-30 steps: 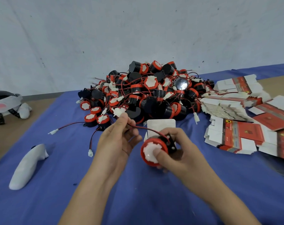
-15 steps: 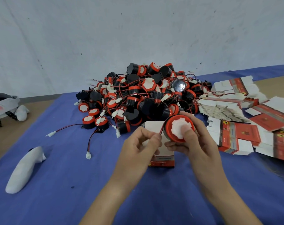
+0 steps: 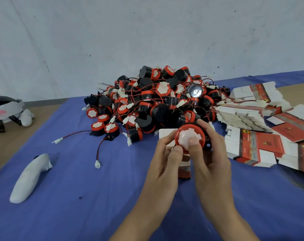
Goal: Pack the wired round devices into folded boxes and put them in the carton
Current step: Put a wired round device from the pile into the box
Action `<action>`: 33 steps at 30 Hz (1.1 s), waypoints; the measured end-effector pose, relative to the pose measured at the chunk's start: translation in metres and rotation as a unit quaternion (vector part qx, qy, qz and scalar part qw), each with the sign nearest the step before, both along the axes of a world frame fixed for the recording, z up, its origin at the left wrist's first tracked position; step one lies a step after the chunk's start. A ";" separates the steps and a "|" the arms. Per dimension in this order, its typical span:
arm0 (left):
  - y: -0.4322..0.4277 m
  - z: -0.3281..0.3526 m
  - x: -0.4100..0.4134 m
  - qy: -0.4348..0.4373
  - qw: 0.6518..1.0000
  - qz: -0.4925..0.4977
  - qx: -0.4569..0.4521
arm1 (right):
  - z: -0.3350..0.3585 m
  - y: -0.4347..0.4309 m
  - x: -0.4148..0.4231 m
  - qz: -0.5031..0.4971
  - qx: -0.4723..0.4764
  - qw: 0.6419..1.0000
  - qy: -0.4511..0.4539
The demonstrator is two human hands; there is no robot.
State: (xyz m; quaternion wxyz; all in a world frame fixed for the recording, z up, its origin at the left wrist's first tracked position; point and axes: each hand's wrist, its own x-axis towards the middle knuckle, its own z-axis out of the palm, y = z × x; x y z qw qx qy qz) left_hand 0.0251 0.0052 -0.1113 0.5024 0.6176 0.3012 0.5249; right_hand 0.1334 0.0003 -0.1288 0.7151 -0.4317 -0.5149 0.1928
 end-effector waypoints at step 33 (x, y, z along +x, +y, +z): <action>0.027 -0.011 -0.034 0.171 0.966 0.195 0.019 | -0.029 0.028 0.026 -0.047 -0.143 0.920 -0.362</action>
